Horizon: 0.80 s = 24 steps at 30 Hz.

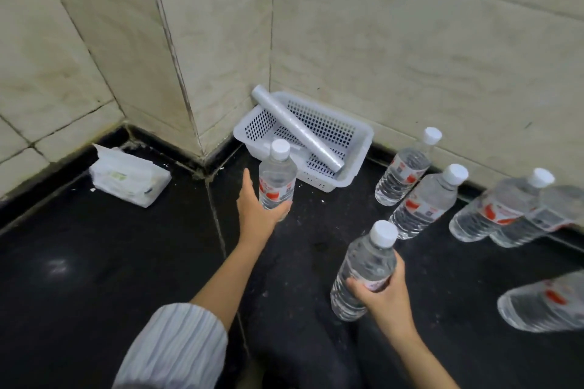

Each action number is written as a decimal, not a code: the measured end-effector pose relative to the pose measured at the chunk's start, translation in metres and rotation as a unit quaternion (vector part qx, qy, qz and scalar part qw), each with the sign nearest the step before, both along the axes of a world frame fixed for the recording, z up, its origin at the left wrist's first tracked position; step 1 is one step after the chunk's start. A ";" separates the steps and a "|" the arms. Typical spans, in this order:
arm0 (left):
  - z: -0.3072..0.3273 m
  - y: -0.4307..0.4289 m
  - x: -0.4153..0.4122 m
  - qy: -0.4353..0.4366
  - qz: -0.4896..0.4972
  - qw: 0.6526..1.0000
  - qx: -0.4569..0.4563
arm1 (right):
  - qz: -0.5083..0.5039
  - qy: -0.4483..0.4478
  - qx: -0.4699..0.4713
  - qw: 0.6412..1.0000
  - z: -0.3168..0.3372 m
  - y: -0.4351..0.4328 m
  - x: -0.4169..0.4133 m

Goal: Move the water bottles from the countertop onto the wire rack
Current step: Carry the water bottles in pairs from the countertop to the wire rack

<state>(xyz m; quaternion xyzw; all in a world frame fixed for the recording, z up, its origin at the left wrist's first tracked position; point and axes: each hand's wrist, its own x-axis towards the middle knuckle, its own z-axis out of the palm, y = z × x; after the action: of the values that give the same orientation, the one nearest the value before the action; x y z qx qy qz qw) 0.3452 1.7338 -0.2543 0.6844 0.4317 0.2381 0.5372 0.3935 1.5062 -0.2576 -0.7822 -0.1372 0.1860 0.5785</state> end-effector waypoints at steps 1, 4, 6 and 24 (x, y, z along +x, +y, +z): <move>0.001 0.004 0.008 -0.007 0.002 1.000 0.001 | -0.004 0.000 0.002 1.000 0.001 0.000 0.000; 0.001 0.011 0.026 -0.014 0.003 1.000 -0.016 | -0.015 0.001 -0.004 1.000 -0.001 0.001 0.000; -0.002 0.013 0.034 -0.028 0.007 0.999 -0.026 | -0.018 -0.002 -0.014 1.000 -0.003 0.002 0.000; -0.003 -0.048 0.026 -0.030 -0.211 0.975 -0.061 | -0.150 0.038 0.023 0.988 0.002 -0.034 0.014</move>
<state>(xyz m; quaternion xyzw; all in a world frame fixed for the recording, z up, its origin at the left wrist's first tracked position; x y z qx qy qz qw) 0.3707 1.6855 -0.2572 0.7187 0.2745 0.1128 0.6288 0.4070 1.4723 -0.2558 -0.7726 -0.0006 0.1229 0.6229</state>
